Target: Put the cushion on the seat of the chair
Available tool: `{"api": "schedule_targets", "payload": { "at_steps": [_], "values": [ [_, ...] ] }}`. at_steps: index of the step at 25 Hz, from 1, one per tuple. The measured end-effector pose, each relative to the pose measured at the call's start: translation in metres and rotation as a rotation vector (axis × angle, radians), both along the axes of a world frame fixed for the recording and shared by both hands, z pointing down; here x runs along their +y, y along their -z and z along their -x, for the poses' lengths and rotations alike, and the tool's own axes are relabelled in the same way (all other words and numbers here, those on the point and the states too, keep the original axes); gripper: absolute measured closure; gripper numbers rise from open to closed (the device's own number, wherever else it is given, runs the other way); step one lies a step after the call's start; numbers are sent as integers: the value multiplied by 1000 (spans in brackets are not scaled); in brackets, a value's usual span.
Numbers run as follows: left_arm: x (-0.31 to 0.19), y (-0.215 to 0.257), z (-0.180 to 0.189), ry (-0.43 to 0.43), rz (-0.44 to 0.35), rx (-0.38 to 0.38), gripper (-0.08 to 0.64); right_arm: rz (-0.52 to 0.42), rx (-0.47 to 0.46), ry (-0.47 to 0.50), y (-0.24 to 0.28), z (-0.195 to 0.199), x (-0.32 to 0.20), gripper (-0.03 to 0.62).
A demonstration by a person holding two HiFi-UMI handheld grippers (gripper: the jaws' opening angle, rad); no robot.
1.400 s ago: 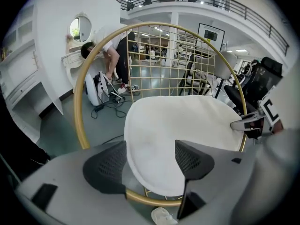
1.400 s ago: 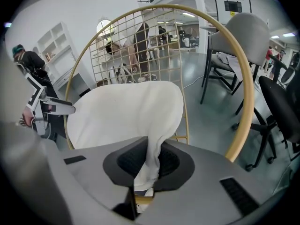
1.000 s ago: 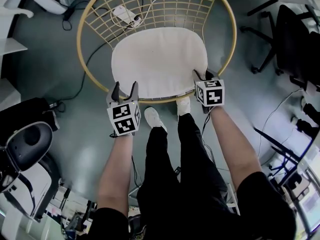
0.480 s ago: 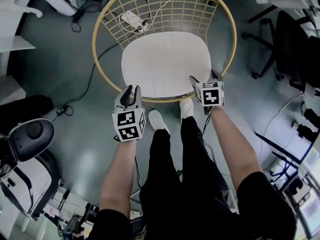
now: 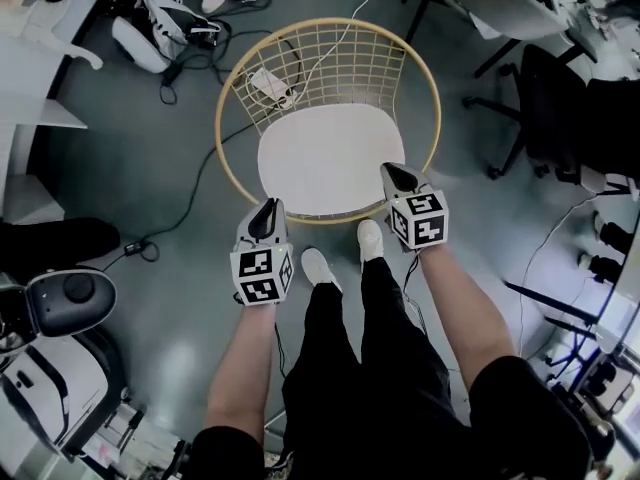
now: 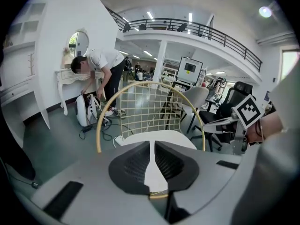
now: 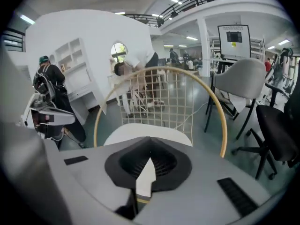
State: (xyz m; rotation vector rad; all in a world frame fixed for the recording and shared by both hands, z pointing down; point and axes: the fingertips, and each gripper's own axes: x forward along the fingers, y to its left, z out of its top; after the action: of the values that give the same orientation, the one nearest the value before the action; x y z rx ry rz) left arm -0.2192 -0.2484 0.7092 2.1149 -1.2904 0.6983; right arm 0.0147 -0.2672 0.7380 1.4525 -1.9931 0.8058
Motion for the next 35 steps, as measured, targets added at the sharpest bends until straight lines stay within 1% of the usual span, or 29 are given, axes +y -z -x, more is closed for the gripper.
{"api": "schedule_targets", "payload": {
  "at_steps": [2,6,8,13,17,22,27,30,35],
  "values": [
    [3,34,4,-8,-31,17,521,-40,-27,23,39,14,4,578],
    [8,102,9,-57,-119,36,532,-105,-125,65,115,45,14,578],
    [11,134,9,-82,-167,49,533,-153,-144,91,152,58,20,580],
    [27,203,15,-111,-245,98,537,-266,-125,143,232,87,44,580],
    [47,248,12,-135,-296,142,540,-336,-107,170,281,99,71,580],
    [67,278,3,-194,-351,152,540,-409,-85,218,321,107,103,580],
    [88,288,-5,-221,-359,155,540,-437,-70,257,337,109,127,580],
    [103,291,-12,-223,-362,147,540,-444,-59,291,341,108,138,580],
    [119,295,-26,-187,-365,137,540,-436,-70,357,343,100,151,580]
  ]
}}
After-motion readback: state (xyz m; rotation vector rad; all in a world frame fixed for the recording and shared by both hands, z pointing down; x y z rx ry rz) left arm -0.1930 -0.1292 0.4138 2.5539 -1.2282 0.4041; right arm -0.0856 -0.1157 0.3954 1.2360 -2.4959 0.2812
